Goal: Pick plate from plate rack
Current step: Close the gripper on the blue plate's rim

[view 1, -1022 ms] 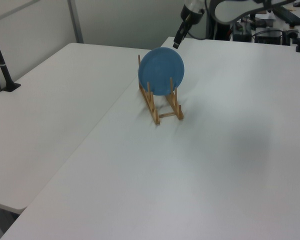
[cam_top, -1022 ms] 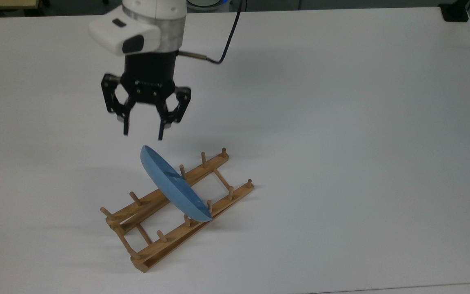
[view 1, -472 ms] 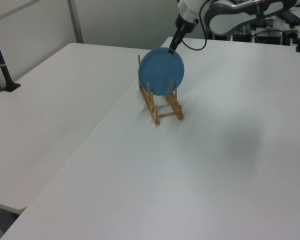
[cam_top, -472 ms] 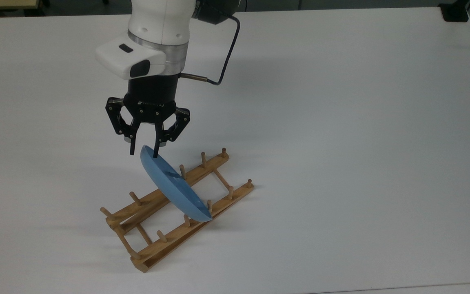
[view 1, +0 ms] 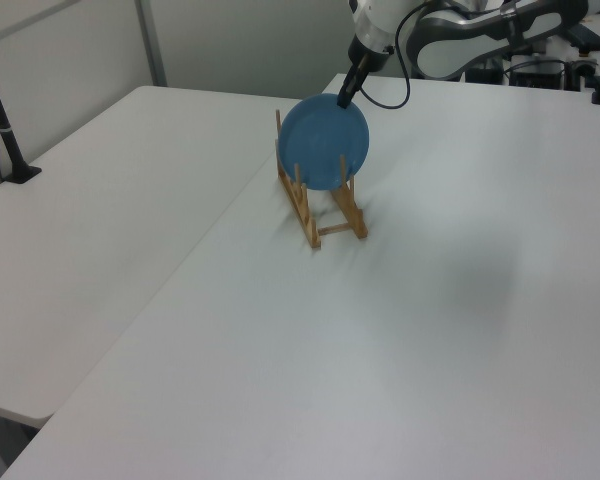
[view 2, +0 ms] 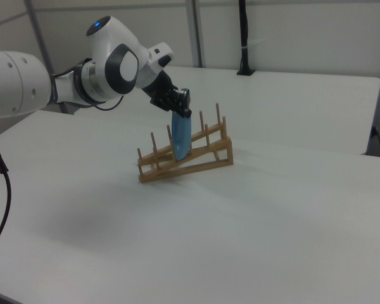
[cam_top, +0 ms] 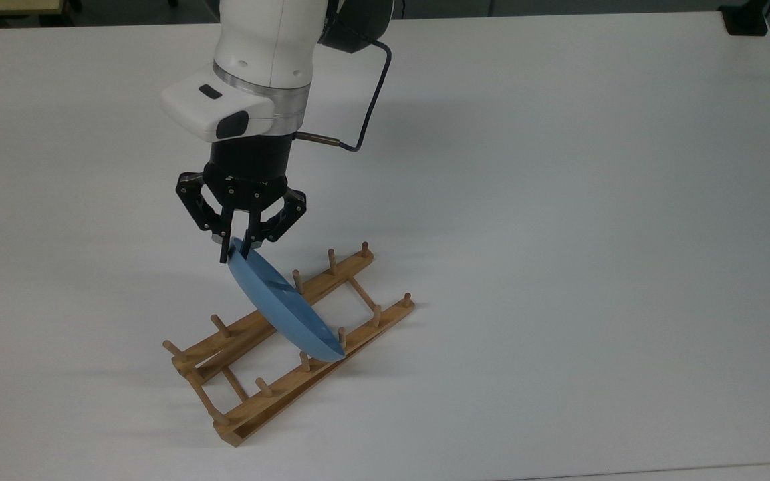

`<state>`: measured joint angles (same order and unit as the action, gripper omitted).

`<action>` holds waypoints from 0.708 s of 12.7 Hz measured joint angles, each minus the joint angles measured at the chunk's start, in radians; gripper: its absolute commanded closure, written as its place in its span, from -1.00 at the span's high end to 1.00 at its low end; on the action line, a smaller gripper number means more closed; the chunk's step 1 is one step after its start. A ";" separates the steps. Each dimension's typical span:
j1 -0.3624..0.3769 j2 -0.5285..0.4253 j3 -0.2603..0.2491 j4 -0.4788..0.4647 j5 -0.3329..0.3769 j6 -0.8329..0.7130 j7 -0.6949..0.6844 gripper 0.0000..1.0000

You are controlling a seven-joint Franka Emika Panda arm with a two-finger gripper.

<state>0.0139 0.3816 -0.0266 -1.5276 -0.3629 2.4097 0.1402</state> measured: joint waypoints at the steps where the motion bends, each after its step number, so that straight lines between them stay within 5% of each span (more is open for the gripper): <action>1: 0.000 0.000 -0.001 0.002 0.000 0.000 0.000 -0.80; 9: -0.010 -0.020 -0.006 0.032 -0.057 0.001 0.002 -0.99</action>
<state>0.0042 0.3612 -0.0329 -1.4953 -0.4201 2.4107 0.1427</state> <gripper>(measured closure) 0.934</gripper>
